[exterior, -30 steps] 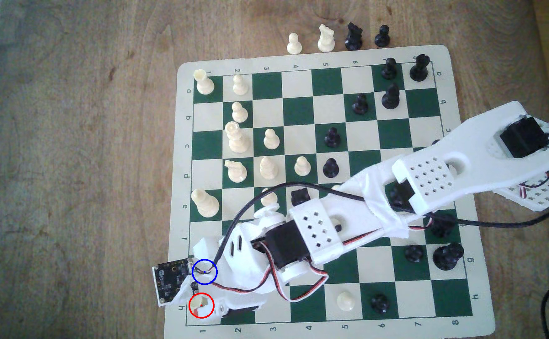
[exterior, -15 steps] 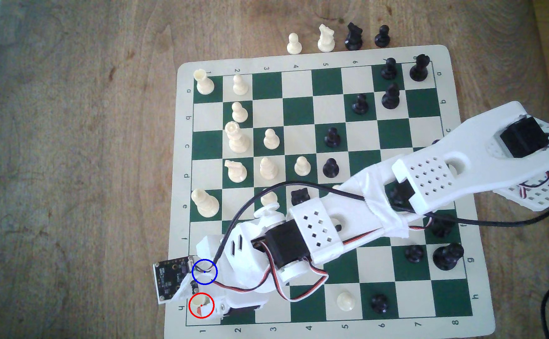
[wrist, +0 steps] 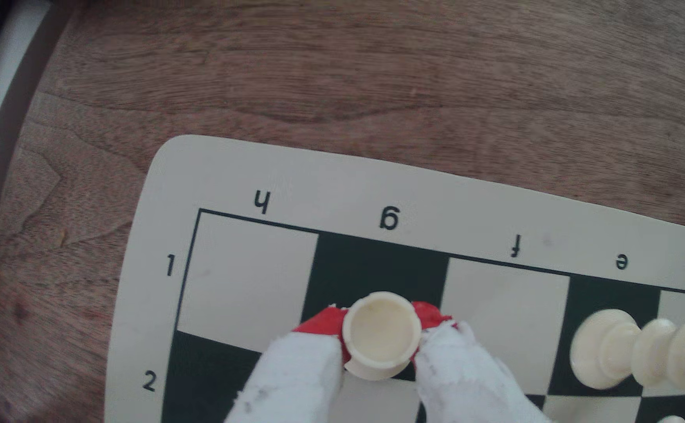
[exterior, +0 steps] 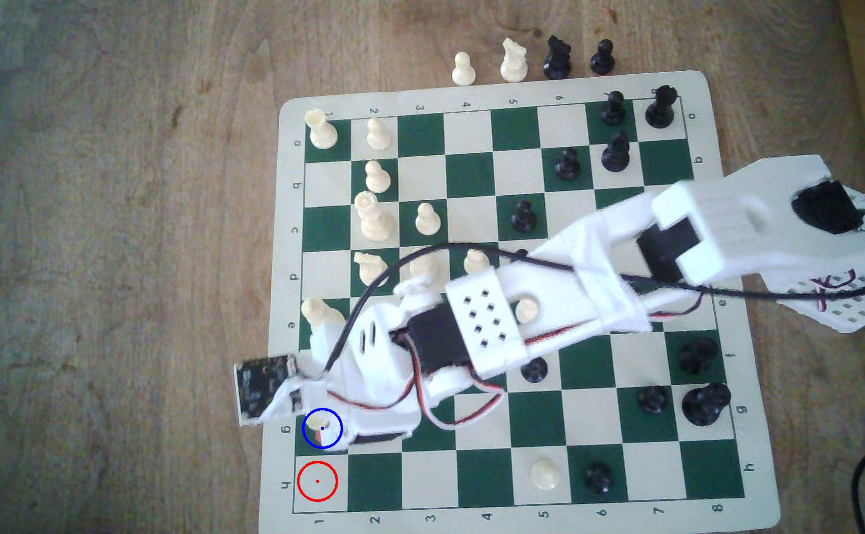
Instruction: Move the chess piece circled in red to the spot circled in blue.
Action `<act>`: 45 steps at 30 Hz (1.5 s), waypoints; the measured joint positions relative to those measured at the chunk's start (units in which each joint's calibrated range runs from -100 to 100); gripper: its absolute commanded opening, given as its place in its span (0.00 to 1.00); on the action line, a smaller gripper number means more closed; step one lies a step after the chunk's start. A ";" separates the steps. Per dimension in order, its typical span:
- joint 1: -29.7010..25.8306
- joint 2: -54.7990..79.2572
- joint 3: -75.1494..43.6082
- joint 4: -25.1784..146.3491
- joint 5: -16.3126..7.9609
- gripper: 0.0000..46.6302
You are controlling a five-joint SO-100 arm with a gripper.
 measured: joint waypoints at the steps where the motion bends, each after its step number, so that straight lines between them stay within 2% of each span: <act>1: 0.22 -1.93 3.80 -1.75 0.05 0.01; 6: 0.88 -6.87 12.29 -6.37 0.15 0.01; 33: -1.25 -3.27 12.47 -14.10 0.39 0.01; 45: -0.37 -2.26 12.29 -14.58 1.56 0.02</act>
